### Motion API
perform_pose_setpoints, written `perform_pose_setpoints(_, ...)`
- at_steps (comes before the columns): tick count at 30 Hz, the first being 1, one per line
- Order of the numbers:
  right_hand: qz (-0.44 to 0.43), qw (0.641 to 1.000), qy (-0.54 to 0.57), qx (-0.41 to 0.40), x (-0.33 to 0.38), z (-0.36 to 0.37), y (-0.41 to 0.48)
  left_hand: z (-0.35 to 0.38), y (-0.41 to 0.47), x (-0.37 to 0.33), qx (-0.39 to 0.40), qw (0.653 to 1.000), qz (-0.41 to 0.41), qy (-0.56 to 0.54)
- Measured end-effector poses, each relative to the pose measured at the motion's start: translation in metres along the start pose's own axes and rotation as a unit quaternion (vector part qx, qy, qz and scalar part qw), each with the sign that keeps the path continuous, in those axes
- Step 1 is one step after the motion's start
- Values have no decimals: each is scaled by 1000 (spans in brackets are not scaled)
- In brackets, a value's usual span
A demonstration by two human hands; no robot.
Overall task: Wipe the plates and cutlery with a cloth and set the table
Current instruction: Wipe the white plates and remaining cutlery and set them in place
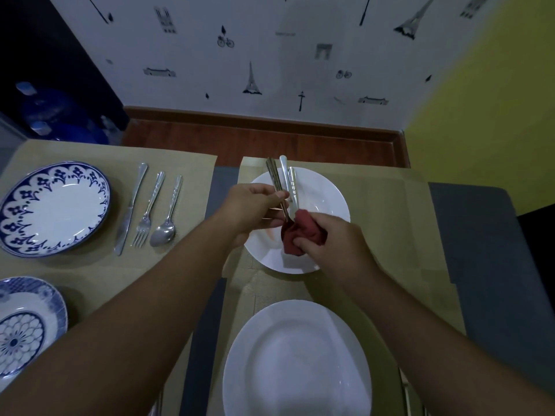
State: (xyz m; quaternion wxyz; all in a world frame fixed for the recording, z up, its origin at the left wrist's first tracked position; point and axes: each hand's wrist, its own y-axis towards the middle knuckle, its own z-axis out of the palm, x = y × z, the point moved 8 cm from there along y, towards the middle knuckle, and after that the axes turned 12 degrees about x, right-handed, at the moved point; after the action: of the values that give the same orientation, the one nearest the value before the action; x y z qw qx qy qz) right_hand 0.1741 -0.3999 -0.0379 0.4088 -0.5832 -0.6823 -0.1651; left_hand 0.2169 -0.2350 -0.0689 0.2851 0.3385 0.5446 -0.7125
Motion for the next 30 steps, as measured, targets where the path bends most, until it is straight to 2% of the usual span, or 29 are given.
perform_pose_setpoints(6,36,999,37,16,-12,2,1,1,-1,-1,33,999,5,-1)
perform_pose_setpoints(11,9,1000,-4,15,-4,-3,-1,8,-4,-4,59,998,-15,-10)
perform_pose_setpoints(15,-62,993,-100,27,13,5,-5,7,-3,-5,40,999,-27,1)
perform_pose_setpoints(19,-161,979,-123,17,29,5,-15,4,-4,-3,27,999,-25,29)
perform_pose_setpoints(23,-284,928,-243,2,45,9,-28,1,-8,-5,25,998,-37,32)
perform_pose_setpoints(27,-298,916,-253,92,39,14,-27,1,-14,-4,25,998,-41,32)
perform_pose_setpoints(30,-320,899,-280,106,39,18,-26,1,-14,0,27,998,-46,31)
